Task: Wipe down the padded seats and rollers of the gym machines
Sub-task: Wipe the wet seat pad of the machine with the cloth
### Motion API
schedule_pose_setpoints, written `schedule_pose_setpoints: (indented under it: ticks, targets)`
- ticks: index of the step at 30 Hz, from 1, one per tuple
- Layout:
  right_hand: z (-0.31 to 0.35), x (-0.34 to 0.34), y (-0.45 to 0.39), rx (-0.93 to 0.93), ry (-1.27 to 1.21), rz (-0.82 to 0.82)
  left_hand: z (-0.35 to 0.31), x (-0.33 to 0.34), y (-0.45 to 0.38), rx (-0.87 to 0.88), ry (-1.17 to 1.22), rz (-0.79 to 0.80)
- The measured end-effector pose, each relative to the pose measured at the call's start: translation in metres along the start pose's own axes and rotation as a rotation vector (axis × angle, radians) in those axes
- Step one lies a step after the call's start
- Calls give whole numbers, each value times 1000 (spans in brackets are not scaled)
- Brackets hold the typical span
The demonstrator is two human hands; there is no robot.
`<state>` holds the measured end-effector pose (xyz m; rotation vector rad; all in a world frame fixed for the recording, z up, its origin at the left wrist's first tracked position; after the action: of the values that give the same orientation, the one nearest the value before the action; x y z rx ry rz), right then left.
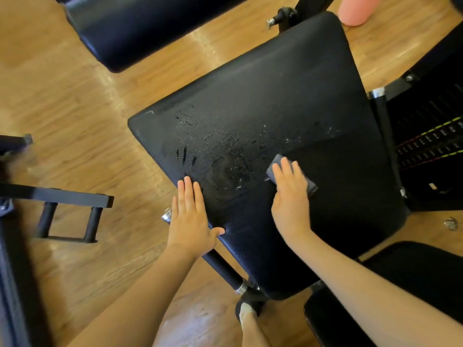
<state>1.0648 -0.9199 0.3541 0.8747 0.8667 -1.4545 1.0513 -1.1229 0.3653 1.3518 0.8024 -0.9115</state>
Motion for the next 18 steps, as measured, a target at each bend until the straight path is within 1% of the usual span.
schedule_pose_setpoints:
  ticks: [4, 8, 12, 15, 18]
  targets:
    - [53, 22, 18, -229, -51, 85, -1, 0, 0, -7, -2, 20]
    - [80, 33, 25, -466, 63, 231, 4, -1, -1, -7, -1, 44]
    - [80, 33, 21, -790, 84, 314, 4, 1, -2, -12, -45, 58]
    - [74, 33, 14, -910, 154, 349, 4, 2, -2, -17, -72, 75]
    - [63, 24, 9, -1000, 160, 363, 2, 1, -1, -45, -89, 75]
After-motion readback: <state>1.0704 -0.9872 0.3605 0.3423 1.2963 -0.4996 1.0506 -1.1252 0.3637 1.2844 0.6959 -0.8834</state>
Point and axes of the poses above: each hand's wrist, its own y-axis away from the middle knuckle, its own x-axis out of the palm, z = x × y, the point moved 4 cm from there along -y, towards the middle knuckle, and after that the axes turned 14 degrees about -x, right-handed, at the moved point
